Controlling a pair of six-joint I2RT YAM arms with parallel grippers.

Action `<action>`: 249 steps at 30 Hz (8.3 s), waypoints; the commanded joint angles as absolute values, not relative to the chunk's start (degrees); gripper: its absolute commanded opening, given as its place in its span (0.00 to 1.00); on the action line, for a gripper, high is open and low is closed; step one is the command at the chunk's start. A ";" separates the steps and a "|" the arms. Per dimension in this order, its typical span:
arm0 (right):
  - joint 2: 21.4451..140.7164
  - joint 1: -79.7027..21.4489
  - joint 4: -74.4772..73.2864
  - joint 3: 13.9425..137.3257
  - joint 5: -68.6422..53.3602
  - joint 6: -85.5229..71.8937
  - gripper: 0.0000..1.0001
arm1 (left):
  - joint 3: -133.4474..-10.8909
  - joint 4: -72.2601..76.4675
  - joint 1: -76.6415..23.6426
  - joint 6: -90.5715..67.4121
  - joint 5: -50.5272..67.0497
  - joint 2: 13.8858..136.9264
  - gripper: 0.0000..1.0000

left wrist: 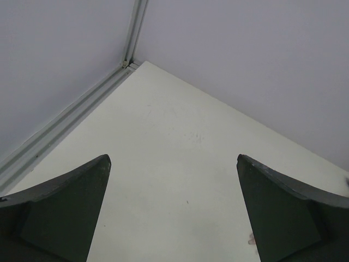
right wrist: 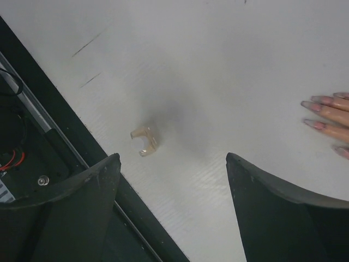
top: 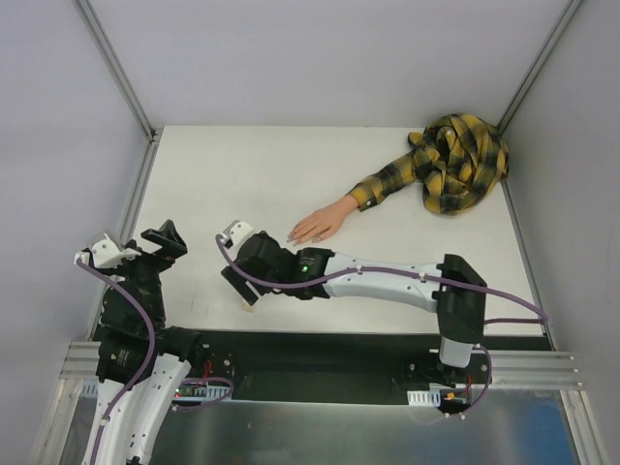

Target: Paint the nails

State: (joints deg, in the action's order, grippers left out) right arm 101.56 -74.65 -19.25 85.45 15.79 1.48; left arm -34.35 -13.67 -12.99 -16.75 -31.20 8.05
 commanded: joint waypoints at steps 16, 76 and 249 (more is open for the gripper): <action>111.80 -78.66 -16.26 90.18 11.43 3.08 0.56 | -34.19 -13.53 -12.30 -17.31 -29.53 9.05 0.99; 118.30 -79.19 -17.58 91.67 14.77 4.48 0.29 | -34.89 -13.45 -12.22 -16.79 -24.35 12.83 0.99; 55.91 -53.26 12.33 48.86 -32.37 1.23 0.00 | -41.92 15.04 -33.84 -8.09 67.80 52.03 0.00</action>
